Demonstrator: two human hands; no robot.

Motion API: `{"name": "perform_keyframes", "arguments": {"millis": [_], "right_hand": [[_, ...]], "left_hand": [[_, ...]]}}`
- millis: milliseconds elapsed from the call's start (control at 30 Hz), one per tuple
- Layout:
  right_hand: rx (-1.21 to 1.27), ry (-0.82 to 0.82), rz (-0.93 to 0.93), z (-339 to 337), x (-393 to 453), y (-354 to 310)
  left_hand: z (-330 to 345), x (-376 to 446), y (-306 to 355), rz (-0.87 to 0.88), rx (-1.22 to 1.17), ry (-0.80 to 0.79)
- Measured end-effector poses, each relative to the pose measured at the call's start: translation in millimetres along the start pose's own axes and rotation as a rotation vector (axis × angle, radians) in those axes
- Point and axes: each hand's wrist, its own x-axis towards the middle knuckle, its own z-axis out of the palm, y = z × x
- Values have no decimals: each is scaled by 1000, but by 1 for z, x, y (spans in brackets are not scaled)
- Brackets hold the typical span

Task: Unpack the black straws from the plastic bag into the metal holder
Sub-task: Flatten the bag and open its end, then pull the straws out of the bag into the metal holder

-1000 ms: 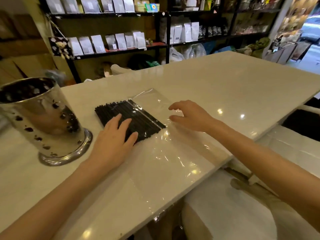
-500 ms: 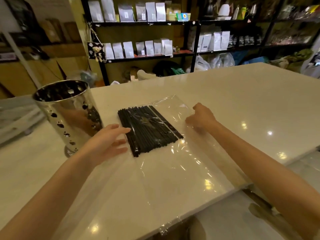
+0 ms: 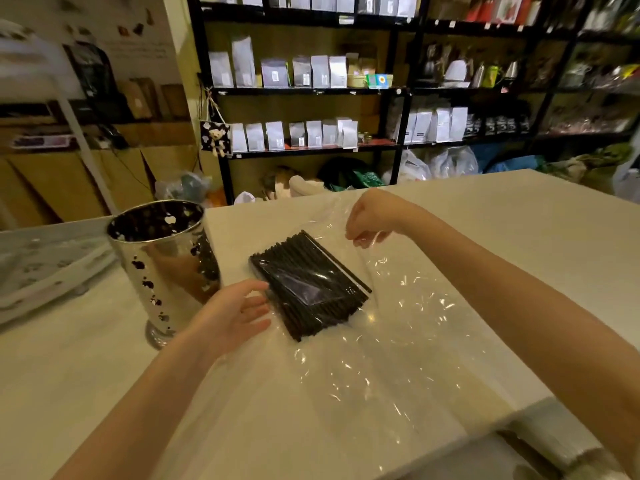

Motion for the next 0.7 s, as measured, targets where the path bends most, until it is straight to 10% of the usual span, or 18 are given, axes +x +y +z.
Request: {"name": "perform_keyframes", "arguments": {"millis": [700], "right_hand": [[104,340,-555,-104,-37,-108]], "left_hand": [[46,-38,6,-75,-627,-425]]}}
